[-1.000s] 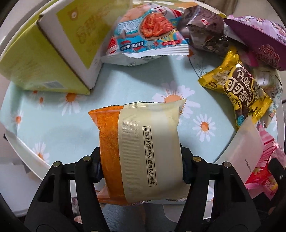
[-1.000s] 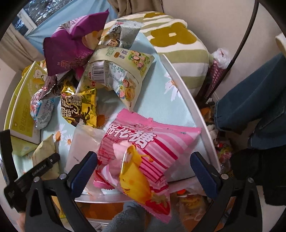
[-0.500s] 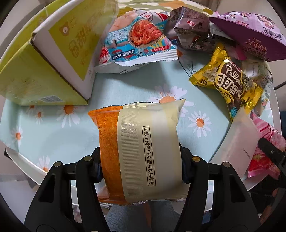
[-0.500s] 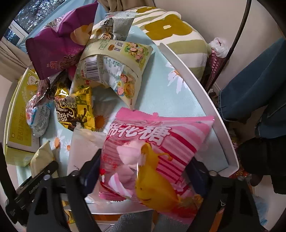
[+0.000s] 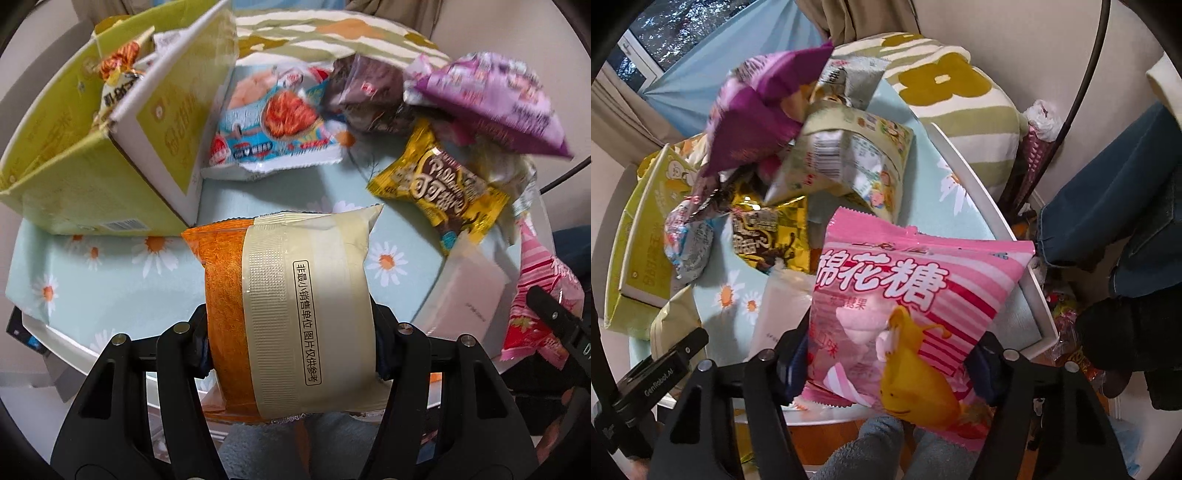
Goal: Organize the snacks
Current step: 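Grasp the orange-and-cream bread bag with the left tool while the right tool grasps the pink marshmallow bag, then carry both bags into the yellow box and open both tools to release them, then withdraw both tools from the box toward the remaining snacks, then grasp the purple snack bag with the left tool while the right tool grasps the pale green bag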
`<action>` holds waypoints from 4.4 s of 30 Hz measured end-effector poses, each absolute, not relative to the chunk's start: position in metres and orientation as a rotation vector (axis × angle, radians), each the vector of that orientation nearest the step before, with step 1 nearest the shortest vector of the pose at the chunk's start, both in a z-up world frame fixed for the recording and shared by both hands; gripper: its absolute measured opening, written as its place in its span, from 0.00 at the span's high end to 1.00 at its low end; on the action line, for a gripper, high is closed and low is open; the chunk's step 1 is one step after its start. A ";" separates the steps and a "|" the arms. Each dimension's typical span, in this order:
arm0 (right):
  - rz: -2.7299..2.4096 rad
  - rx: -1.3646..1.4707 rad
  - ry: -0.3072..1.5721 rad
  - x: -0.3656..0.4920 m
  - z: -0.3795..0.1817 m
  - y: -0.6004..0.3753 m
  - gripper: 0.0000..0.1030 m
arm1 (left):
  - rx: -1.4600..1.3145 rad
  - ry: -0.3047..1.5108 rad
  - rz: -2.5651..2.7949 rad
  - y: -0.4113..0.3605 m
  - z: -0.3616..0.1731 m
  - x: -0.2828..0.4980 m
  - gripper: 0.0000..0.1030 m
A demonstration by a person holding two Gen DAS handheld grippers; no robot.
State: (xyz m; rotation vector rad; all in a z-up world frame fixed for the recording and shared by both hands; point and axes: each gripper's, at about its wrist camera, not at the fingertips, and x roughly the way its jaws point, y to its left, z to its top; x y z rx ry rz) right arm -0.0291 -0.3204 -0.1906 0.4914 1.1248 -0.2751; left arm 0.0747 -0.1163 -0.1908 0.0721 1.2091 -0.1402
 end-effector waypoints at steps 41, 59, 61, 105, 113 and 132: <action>0.105 0.248 0.894 0.157 -0.058 -0.089 0.36 | 0.025 0.999 -0.049 0.105 -0.104 0.208 0.42; 0.122 0.215 1.025 0.193 -0.099 -0.030 0.36 | 0.131 1.043 -0.159 0.126 -0.136 0.212 0.00; 0.143 0.200 1.029 0.195 -0.100 -0.026 0.36 | 0.118 1.040 -0.150 0.133 -0.133 0.207 0.00; 0.141 0.227 0.871 0.127 -0.028 -0.063 0.00 | 0.091 0.858 -0.214 0.114 -0.049 0.157 0.00; 0.015 0.251 0.805 0.075 0.004 -0.137 0.00 | 0.160 0.803 -0.373 0.040 -0.031 0.140 0.00; 0.095 0.133 0.920 0.027 -0.055 -0.340 0.00 | 0.379 0.869 -0.637 -0.193 -0.075 0.111 0.00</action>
